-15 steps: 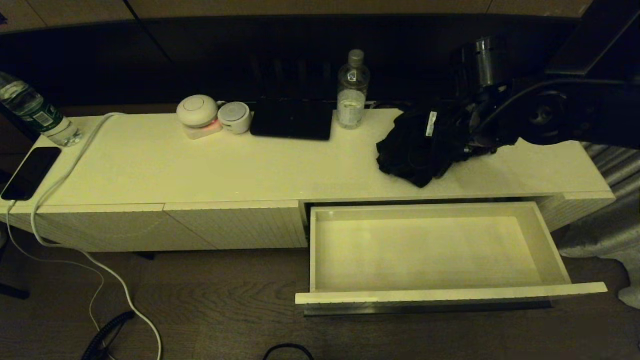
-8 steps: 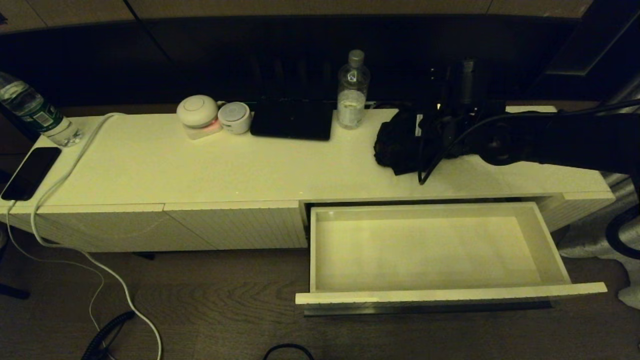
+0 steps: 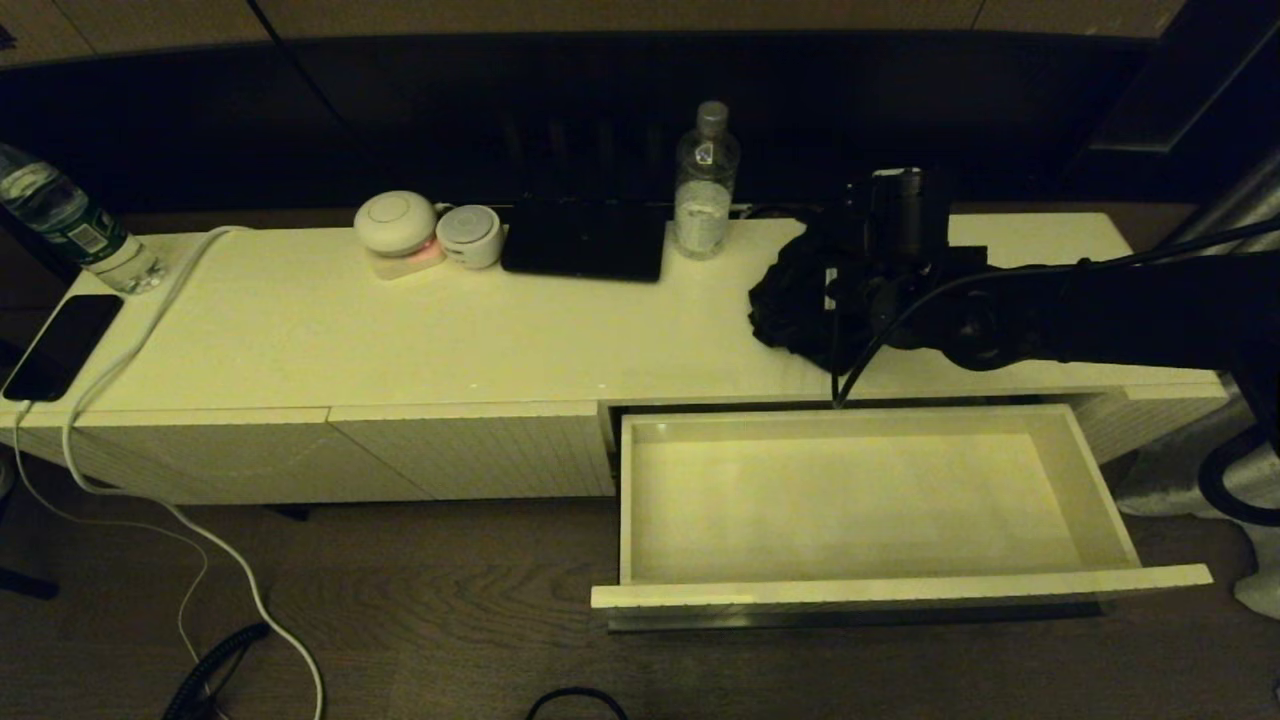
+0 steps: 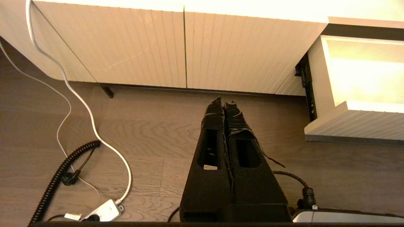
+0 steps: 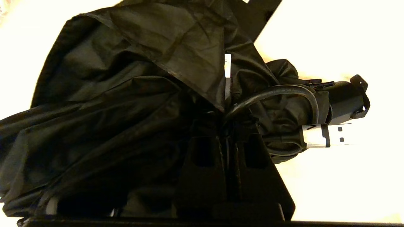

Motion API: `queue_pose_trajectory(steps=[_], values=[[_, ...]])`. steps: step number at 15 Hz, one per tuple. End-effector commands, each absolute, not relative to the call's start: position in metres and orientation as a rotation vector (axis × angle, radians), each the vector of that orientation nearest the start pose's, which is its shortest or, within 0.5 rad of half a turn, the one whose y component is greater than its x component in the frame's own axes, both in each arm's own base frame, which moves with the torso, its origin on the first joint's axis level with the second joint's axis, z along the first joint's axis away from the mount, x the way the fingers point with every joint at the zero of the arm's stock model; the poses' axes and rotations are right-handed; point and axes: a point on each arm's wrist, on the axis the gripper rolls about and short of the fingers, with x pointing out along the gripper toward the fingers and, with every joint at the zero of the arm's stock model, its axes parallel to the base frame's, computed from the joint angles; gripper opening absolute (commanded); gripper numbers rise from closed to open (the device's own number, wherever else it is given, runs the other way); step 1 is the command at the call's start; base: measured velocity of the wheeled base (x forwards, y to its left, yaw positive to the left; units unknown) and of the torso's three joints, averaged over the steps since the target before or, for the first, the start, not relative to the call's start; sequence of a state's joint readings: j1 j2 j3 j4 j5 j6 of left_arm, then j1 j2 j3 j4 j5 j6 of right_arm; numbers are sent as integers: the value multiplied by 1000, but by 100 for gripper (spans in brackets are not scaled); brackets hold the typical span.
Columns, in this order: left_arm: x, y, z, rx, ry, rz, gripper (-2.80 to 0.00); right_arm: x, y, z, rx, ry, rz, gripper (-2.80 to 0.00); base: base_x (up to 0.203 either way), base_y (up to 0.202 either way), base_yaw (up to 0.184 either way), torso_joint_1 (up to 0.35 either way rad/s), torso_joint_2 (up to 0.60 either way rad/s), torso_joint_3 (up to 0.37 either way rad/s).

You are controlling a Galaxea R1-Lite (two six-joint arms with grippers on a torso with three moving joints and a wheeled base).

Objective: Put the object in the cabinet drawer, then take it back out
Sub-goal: Take the umbrella out of the drawer and put it on the table

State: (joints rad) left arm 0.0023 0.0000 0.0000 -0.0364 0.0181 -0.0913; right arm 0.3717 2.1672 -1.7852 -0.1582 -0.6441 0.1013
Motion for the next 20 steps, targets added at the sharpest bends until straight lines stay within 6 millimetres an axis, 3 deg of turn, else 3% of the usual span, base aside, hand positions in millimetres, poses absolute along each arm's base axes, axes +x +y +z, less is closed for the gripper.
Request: queue_pose_trajectory(steps=[1,2,9,11,20], values=[[-23,0,79,-92,-39,20,-280,427,146,233,-10,180,-312,-280,0,0,0,0,0,0],[-23,0,79,-92,-39,20,-280,426,146,234,-10,179,-315,0,0,0,0,0,0,0],[-23,0,79,-92,-39,20,-280,422,141,253,18,95,-325,0,0,0,0,0,0,0],[-23,0,79,-92,-39,20,-280,423,124,262,27,66,-362,0,0,0,0,0,0,0],[-23,0,79,-92,-39,19,-280,392,121,298,70,-4,-349,0,0,0,0,0,0,0]])
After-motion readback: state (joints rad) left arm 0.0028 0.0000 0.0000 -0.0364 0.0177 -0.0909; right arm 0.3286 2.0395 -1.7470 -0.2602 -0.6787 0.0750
